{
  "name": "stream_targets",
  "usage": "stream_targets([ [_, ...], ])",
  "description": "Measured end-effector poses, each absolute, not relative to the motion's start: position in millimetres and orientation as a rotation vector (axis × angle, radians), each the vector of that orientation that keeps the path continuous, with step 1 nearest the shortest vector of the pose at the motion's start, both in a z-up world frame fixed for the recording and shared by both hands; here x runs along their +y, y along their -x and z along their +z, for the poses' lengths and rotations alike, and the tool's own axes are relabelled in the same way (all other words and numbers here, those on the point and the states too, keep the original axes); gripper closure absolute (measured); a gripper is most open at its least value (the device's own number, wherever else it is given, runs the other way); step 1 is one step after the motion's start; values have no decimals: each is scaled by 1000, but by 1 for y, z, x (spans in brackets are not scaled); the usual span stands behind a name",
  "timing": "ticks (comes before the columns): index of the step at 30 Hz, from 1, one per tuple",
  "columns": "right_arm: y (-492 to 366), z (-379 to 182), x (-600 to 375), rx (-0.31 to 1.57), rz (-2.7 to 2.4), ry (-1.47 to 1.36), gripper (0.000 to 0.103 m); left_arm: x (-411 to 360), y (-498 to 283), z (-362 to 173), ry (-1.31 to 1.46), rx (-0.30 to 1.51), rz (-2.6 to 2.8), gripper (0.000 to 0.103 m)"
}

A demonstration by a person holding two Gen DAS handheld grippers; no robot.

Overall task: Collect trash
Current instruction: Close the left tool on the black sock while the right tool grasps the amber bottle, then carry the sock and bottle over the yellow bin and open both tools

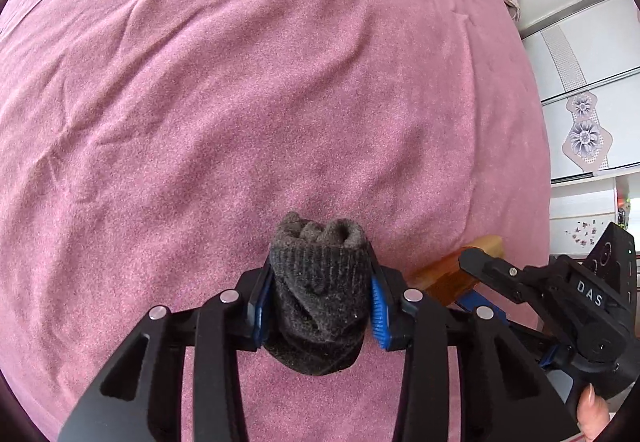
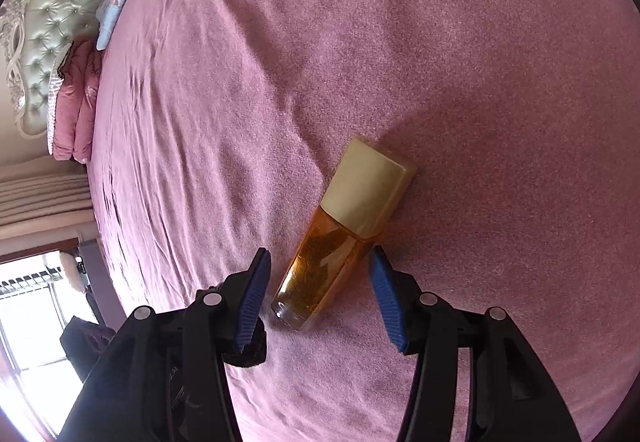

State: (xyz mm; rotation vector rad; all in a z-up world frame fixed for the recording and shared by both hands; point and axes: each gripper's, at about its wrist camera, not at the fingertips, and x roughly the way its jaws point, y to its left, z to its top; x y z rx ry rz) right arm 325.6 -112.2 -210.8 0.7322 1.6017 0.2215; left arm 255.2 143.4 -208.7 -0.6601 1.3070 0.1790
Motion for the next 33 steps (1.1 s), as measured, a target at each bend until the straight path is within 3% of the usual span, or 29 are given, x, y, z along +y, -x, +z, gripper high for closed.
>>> stream_targets([
  [6, -329, -220, -105, 1629, 118, -733, 53, 148, -239, -208, 677, 1313, 184, 64],
  [8, -330, -218, -98, 1640, 101, -650, 61, 153, -235, -207, 682, 1312, 182, 64],
  [14, -315, -206, -92, 1606, 193, -513, 68, 146, -235, -202, 670, 1315, 168, 64],
  [24, -252, -190, -156, 1613, 298, -401, 68, 75, -212, -189, 602, 1375, 59, 64],
  [33, -202, -159, -264, 1604, 292, -494, 68, -22, -167, -180, 558, 1450, -57, 64],
])
